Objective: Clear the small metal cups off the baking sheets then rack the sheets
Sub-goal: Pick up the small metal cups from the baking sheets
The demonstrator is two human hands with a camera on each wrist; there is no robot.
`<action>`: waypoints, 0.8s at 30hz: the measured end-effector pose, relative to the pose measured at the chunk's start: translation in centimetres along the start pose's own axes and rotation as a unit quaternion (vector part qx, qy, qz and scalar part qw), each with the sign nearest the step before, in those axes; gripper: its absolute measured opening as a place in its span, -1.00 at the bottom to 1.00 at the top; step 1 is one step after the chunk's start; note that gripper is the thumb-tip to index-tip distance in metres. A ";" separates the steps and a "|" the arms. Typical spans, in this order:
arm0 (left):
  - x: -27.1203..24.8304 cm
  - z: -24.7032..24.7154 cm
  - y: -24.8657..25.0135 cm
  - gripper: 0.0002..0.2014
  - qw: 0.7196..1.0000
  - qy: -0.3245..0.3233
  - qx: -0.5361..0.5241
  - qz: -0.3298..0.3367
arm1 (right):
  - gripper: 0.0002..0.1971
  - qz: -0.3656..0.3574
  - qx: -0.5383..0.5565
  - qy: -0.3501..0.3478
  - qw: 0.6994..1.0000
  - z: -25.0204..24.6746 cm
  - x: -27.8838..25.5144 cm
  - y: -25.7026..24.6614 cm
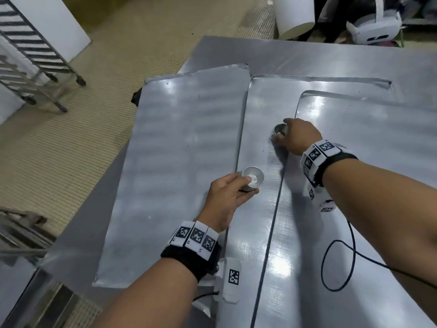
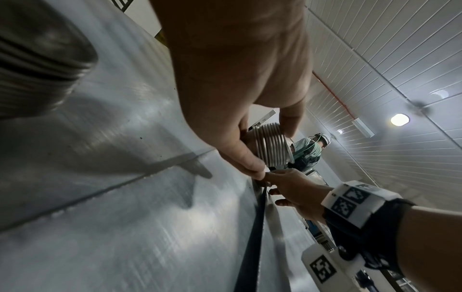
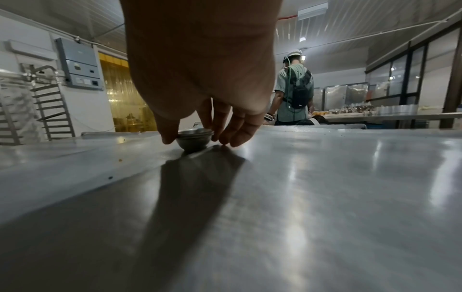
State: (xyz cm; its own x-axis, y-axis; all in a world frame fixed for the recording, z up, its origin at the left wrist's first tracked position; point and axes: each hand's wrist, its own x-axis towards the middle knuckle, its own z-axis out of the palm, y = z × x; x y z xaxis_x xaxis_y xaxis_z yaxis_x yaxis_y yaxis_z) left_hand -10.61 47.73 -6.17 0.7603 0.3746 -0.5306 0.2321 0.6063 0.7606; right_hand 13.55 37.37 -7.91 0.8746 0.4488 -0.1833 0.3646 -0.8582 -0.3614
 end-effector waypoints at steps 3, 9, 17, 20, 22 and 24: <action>-0.1 0.1 0.2 -0.88 1.000 0.005 -0.002 0.000 | -0.59 -0.010 -0.022 -0.005 1.000 0.2 -0.8 0.0; -1.0 0.6 0.6 -0.89 1.000 0.011 0.000 0.008 | -0.60 -0.021 0.059 0.006 0.998 -0.4 -5.0 -0.5; -2.4 0.8 -0.1 -0.86 0.999 0.024 -0.044 0.007 | -0.51 -0.085 0.246 0.061 0.964 -2.1 -15.1 -2.7; -3.3 1.1 -0.3 -0.81 0.997 0.008 -0.074 -0.005 | -0.50 -0.118 0.244 0.052 0.961 -1.8 -18.3 -3.3; -4.1 1.5 -0.3 -0.80 0.996 -0.003 -0.090 -0.003 | -0.48 -0.131 0.225 0.047 0.964 -1.4 -19.8 -3.6; -4.9 2.1 -0.2 -0.80 0.996 -0.013 -0.092 0.003 | -0.46 -0.128 0.230 0.041 0.964 -1.1 -20.8 -3.8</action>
State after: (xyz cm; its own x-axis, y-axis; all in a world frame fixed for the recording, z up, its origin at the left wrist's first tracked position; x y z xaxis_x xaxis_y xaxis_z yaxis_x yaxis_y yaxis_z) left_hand -13.11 44.32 -2.99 0.7772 0.3625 -0.5144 0.1134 0.7233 0.6811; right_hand -5.71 31.03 -1.74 0.8046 0.5930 0.0317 0.4072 -0.5121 -0.7562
